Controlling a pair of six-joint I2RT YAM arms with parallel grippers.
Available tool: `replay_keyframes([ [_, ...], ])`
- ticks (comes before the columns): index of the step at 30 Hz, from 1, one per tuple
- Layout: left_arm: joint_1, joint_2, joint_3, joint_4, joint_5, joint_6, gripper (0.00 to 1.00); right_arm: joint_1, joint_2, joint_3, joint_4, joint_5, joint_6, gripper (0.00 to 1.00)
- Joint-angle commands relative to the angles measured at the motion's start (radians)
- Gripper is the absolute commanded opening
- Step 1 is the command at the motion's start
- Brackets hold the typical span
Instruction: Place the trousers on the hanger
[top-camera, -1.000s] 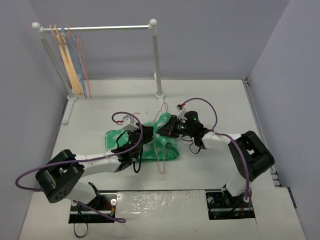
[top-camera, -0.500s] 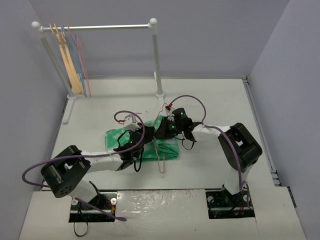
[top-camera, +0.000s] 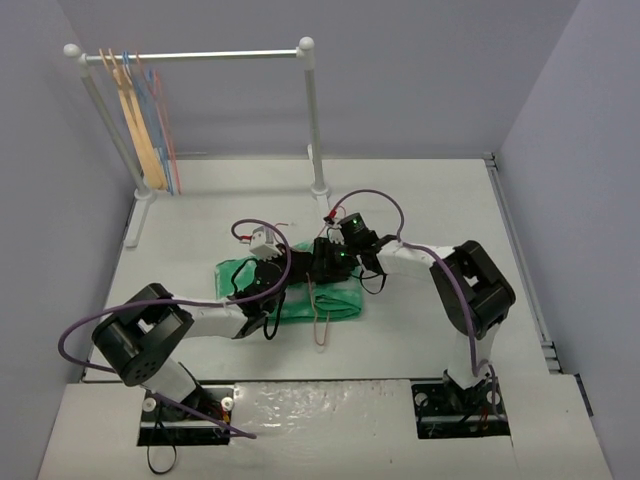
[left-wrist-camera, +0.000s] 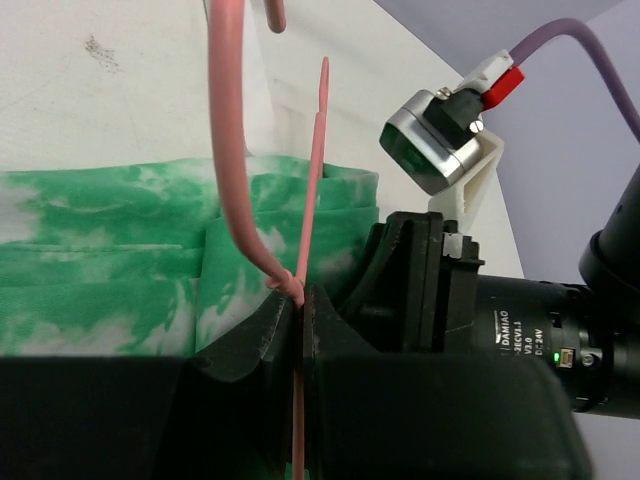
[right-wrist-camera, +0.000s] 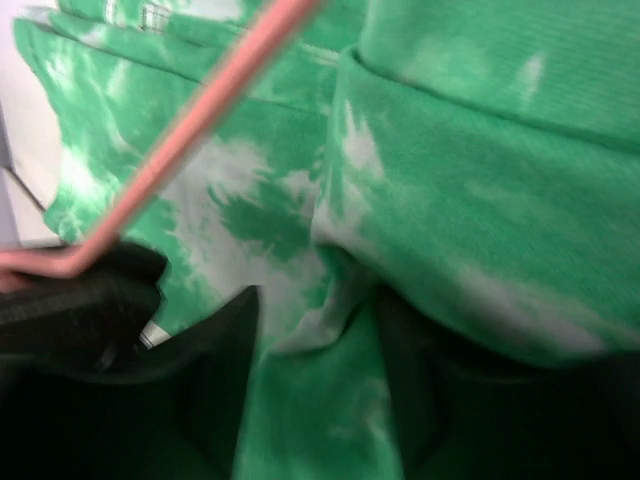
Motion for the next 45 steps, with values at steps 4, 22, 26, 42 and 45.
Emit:
replay_keyframes([
  [4,-0.003,-0.031,0.024,0.140,0.016,-0.031,0.00,-0.005,-0.144,0.097,-0.185,0.141,-0.143,0.58],
  [22,0.011,-0.020,0.060,0.093,-0.001,-0.060,0.00,-0.004,-0.370,0.055,-0.431,0.298,-0.248,0.20],
  [26,0.011,-0.010,0.071,0.096,0.003,-0.065,0.00,0.002,-0.392,-0.034,-0.379,0.234,-0.214,0.09],
  [42,0.010,0.013,0.091,0.100,0.035,-0.085,0.00,0.058,-0.274,-0.144,-0.051,0.049,-0.115,0.05],
  [45,0.009,0.015,0.088,0.100,0.034,-0.083,0.00,0.061,-0.254,-0.137,-0.047,0.049,-0.117,0.05],
])
